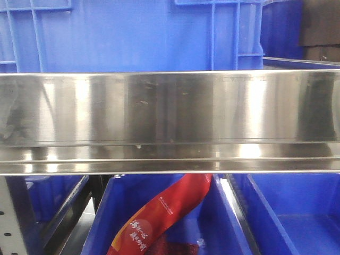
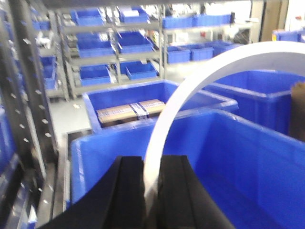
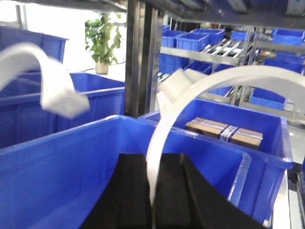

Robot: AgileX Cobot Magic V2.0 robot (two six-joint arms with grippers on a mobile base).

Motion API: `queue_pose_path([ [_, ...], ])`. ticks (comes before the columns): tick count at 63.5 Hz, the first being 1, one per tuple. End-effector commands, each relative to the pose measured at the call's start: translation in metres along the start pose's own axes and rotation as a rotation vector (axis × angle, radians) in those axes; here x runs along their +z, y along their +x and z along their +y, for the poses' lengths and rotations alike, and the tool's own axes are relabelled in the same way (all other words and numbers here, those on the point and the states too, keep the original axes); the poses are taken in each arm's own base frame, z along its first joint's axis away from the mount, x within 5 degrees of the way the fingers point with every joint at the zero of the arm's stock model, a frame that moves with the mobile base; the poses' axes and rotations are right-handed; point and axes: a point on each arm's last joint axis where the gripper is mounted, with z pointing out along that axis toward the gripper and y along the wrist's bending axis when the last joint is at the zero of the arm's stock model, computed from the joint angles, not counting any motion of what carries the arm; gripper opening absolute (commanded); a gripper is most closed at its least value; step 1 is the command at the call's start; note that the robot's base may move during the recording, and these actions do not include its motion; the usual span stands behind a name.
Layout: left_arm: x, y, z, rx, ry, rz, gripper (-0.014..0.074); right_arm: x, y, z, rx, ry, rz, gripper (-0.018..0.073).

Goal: Grab PVC pipe and place in blue bin
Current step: 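Lower both held white arcs down into the blue bin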

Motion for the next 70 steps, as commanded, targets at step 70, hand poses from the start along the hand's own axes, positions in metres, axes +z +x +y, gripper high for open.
queue_pose_path([
  [70, 0.021, -0.012, -0.008, -0.004, 0.025, -0.043, 0.0159, 0.052, 0.023, 0.021, -0.001, -0.063, 0.082, -0.0158],
])
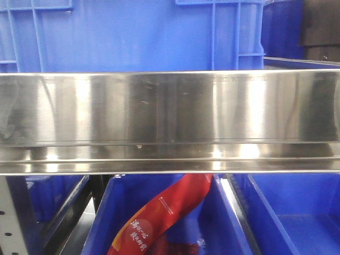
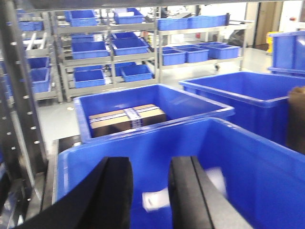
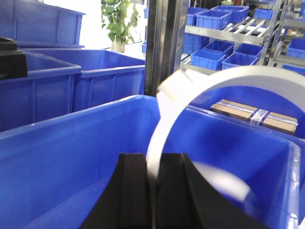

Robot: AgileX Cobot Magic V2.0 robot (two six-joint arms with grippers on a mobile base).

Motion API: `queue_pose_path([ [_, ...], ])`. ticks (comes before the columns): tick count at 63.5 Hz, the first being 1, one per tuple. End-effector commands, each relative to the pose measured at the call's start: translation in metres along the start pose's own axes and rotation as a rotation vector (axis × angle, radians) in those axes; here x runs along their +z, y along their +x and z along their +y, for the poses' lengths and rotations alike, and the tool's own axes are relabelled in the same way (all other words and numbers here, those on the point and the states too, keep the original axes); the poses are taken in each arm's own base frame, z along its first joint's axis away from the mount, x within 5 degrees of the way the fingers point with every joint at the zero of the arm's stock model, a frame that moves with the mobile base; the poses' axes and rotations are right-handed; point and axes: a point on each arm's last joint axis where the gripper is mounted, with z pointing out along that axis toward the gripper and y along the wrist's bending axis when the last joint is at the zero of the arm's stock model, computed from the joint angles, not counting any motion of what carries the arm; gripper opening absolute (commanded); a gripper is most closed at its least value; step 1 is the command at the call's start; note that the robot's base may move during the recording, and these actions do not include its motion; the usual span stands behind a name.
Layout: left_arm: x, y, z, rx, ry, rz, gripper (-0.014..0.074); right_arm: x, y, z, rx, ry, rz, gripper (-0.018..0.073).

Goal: Grab PVC pipe and place in blue bin
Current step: 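Lower both held white arcs down into the blue bin, then open both grippers to release the white arcs into the bin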

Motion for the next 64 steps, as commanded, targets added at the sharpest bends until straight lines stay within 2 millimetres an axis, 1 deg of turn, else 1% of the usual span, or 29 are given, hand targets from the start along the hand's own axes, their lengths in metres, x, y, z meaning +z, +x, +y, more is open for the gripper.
queue_pose_path([
  [1, -0.001, -0.006, -0.002, -0.004, 0.005, -0.026, 0.0159, 0.004, 0.001, 0.0, -0.002, 0.003, -0.005, -0.0155],
  [3, -0.001, -0.006, -0.002, -0.004, 0.005, -0.026, 0.0159, 0.006, 0.002, 0.0, -0.002, 0.003, 0.0, -0.0142],
  [7, -0.001, -0.005, -0.002, -0.004, 0.005, -0.024, 0.0159, 0.008, 0.004, 0.001, -0.002, -0.002, 0.007, -0.0078],
  [14, -0.001, -0.005, -0.002, -0.004, 0.005, -0.024, 0.0159, 0.008, 0.003, 0.005, -0.003, -0.008, -0.008, 0.0109],
  [21, -0.001, -0.004, -0.002, -0.004, 0.006, -0.007, 0.0159, 0.008, 0.001, 0.006, -0.003, -0.006, -0.025, 0.0263],
  [23, -0.001, -0.003, -0.002, -0.004, 0.007, 0.007, 0.0159, 0.008, 0.001, 0.006, -0.003, -0.006, -0.025, 0.0293],
  [25, -0.001, -0.002, -0.002, -0.004, 0.007, 0.013, 0.0159, 0.008, 0.002, 0.006, -0.003, -0.007, -0.022, 0.0301],
  [28, -0.001, -0.001, -0.002, -0.004, 0.008, 0.024, 0.0159, 0.008, 0.002, 0.007, -0.004, -0.009, -0.018, 0.0293],
  [34, -0.001, 0.0, -0.002, 0.003, 0.008, 0.032, 0.0159, 0.006, 0.0, 0.007, -0.003, -0.01, -0.021, 0.0237],
  [40, -0.005, -0.004, -0.002, 0.003, 0.008, 0.027, 0.0155, 0.0, -0.005, 0.007, -0.003, -0.015, -0.026, 0.0125],
  [42, -0.008, -0.006, -0.002, 0.003, 0.008, 0.025, 0.0142, -0.003, -0.007, 0.007, -0.003, -0.018, -0.029, 0.0083],
  [46, -0.011, -0.009, -0.001, 0.003, 0.007, 0.021, 0.0077, -0.008, -0.012, 0.007, -0.003, -0.019, -0.039, -0.0022],
  [48, -0.013, -0.01, -0.001, 0.003, 0.007, 0.02, 0.004, -0.011, -0.014, 0.007, -0.003, -0.02, -0.047, -0.0062],
  [53, -0.018, -0.013, -0.001, 0.003, 0.007, 0.016, -0.0078, -0.016, -0.017, 0.007, -0.003, -0.025, -0.045, -0.0163],
  [55, -0.02, -0.015, -0.001, 0.003, 0.006, 0.014, -0.0111, -0.018, -0.019, 0.007, -0.004, -0.028, -0.047, -0.0168],
  [64, -0.028, -0.021, 0.0, 0.003, 0.005, 0.006, -0.0111, -0.03, -0.025, 0.008, -0.005, -0.042, -0.043, -0.0168],
])
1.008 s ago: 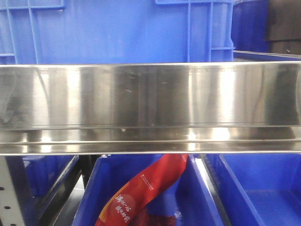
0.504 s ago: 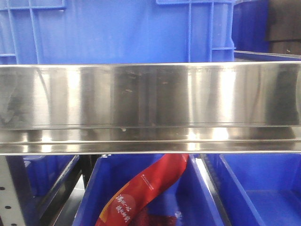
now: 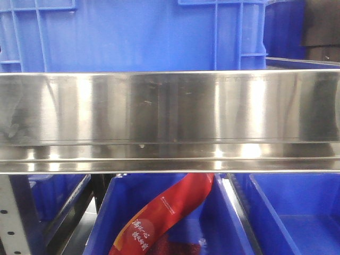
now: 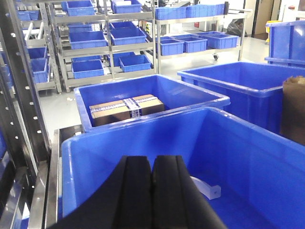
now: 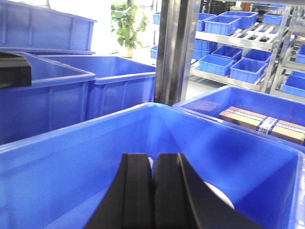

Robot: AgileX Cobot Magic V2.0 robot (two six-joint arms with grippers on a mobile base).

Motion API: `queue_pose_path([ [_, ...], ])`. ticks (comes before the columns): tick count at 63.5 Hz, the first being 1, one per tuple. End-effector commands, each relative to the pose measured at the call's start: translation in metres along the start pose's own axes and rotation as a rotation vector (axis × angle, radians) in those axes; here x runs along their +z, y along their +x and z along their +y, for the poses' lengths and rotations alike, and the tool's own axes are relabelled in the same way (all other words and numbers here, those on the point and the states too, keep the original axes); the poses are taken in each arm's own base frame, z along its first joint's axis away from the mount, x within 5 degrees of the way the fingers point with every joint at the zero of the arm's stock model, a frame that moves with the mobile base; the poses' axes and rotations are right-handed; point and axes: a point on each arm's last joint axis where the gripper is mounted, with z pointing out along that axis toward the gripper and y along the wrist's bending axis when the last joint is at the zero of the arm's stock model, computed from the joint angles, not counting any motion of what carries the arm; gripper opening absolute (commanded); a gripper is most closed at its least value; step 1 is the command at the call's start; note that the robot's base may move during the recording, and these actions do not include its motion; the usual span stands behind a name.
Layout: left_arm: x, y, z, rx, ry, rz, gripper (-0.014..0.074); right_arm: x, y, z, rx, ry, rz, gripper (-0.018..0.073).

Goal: Grab PVC pipe and place in blue bin
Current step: 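Open both grippers to release the white arcs into the bin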

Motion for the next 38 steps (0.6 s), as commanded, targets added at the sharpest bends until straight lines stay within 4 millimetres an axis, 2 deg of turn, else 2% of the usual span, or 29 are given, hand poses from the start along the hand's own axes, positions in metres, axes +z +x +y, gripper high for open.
queue_pose_path([
  [1, -0.01, -0.01, -0.001, 0.003, 0.005, -0.026, -0.0111, -0.011, -0.011, 0.001, -0.003, -0.005, -0.026, -0.0168],
  [9, -0.024, -0.016, 0.0, 0.021, 0.001, -0.025, -0.0111, -0.027, -0.022, 0.001, -0.004, -0.009, -0.056, -0.0162],
  [26, -0.068, -0.032, 0.001, 0.02, -0.006, -0.107, -0.0111, -0.064, -0.041, -0.008, -0.009, 0.007, -0.077, -0.0162],
  [38, -0.091, -0.026, 0.002, 0.032, -0.014, -0.104, -0.0111, -0.09, -0.043, -0.01, -0.029, 0.026, -0.103, -0.0162],
])
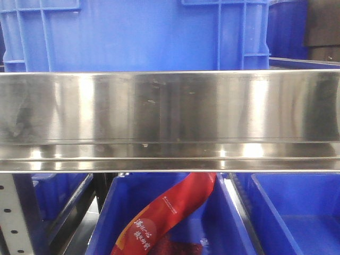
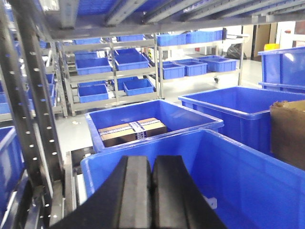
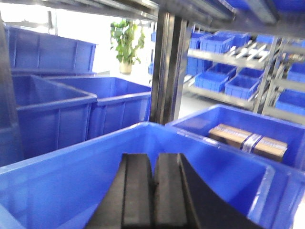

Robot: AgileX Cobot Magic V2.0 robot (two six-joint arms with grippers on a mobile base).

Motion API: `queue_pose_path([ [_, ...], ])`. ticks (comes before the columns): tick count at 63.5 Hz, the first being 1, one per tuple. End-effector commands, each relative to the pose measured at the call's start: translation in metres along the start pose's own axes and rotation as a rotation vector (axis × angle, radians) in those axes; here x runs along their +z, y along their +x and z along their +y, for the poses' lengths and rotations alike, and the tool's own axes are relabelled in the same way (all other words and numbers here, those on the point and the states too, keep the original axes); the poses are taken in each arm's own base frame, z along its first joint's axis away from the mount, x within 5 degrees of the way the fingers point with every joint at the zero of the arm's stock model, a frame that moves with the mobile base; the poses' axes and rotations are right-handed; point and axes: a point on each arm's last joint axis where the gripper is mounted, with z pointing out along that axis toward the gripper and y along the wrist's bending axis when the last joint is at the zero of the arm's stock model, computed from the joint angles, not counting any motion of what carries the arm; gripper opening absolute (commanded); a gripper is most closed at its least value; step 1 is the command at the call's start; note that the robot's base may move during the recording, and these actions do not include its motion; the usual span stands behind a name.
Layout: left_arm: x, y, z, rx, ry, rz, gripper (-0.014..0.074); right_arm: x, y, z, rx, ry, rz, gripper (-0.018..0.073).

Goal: Grab PVC pipe and place in blue bin
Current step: 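Open both grippers to release the white arcs into the bin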

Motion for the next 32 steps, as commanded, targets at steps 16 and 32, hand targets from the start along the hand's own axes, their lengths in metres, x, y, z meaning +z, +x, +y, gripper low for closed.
queue_pose_path([
  [16, -0.038, 0.016, -0.001, 0.02, -0.002, -0.003, -0.0111, -0.056, 0.02, -0.019, -0.021, 0.137, -0.033, -0.0162],
  [32, -0.051, 0.026, -0.002, 0.018, -0.002, -0.005, -0.0111, -0.097, 0.036, -0.025, -0.029, 0.228, -0.05, -0.0162],
])
